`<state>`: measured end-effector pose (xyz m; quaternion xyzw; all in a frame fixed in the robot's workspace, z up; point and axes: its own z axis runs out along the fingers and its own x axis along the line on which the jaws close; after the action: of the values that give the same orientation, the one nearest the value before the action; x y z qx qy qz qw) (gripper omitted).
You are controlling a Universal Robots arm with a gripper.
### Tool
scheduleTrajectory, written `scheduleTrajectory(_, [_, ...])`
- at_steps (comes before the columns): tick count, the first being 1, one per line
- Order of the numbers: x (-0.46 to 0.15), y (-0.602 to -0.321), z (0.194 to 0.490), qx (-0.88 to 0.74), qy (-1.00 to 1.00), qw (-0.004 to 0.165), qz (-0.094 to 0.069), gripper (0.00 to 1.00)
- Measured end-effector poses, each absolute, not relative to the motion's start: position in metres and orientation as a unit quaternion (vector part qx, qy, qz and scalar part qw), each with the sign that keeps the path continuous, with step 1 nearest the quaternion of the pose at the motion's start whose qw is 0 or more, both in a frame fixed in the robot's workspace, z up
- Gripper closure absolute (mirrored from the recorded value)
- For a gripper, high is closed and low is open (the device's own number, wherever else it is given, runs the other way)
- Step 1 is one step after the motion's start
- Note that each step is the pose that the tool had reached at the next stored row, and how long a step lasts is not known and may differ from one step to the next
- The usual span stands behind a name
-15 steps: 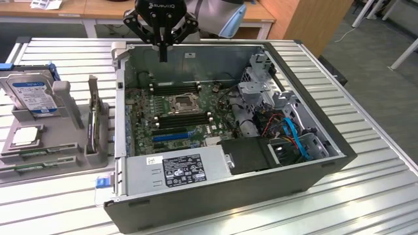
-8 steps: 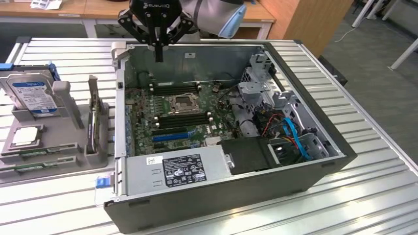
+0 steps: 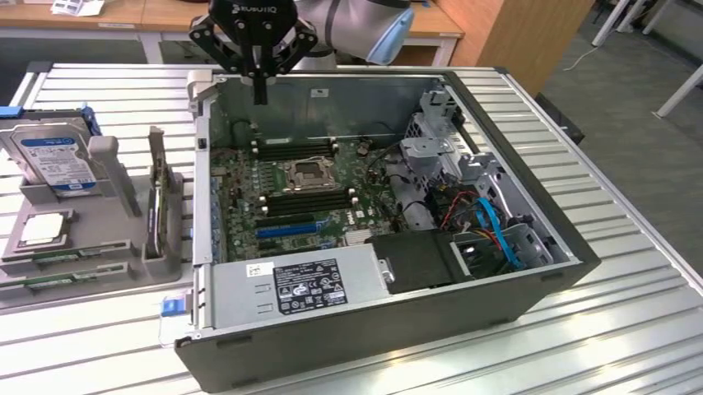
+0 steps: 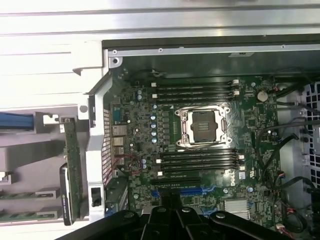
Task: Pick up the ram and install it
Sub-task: 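Reach for the ram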
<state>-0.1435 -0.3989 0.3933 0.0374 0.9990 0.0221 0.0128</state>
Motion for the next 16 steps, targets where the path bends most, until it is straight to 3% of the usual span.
scheduleTrajectory(16, [-0.167, -0.399, 0.393, 0.037, 0.999, 0.013, 0.022, 0.90])
